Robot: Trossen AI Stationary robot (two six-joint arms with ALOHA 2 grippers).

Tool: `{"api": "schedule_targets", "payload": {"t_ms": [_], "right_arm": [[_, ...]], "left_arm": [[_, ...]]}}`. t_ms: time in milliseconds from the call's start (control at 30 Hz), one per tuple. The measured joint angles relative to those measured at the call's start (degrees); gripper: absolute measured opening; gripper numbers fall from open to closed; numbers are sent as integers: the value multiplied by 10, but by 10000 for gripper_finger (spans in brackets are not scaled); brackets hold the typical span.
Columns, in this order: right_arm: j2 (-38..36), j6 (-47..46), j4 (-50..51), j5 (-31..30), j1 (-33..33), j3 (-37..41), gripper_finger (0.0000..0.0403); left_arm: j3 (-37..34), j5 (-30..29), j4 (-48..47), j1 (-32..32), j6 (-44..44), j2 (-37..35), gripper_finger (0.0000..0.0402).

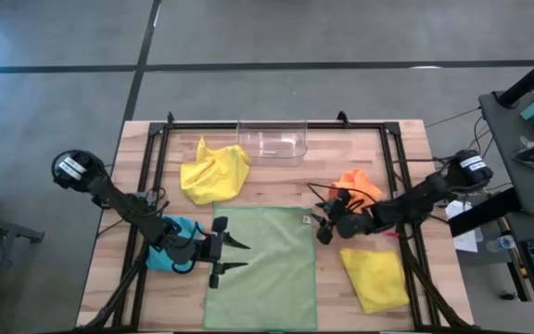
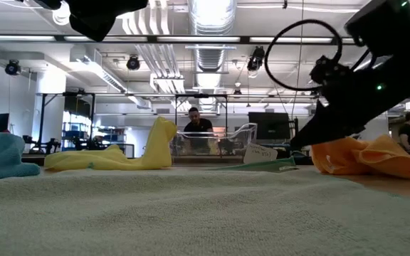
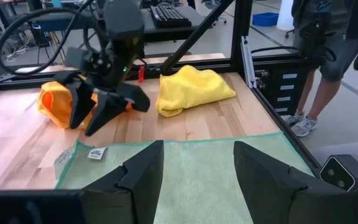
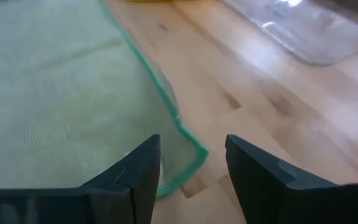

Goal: Fold microfiber towels
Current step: Fold the light green microfiber cloth

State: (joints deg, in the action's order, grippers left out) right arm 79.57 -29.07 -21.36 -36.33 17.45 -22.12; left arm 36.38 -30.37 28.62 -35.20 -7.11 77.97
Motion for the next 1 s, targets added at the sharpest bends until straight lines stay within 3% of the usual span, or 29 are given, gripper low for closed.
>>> {"api": "schedule_targets", "payload": {"t_ms": [233, 500, 1000], "right_arm": [[22, 21, -44, 88, -71, 0, 173], [23, 48, -47, 174, -93, 4, 173], [23, 52, -47, 183, -102, 17, 170]], "left_arm": [[0, 0, 0, 0, 0, 0, 180], [0, 0, 0, 0, -1, 0, 180], [0, 0, 11, 0, 0, 16, 180]]}}
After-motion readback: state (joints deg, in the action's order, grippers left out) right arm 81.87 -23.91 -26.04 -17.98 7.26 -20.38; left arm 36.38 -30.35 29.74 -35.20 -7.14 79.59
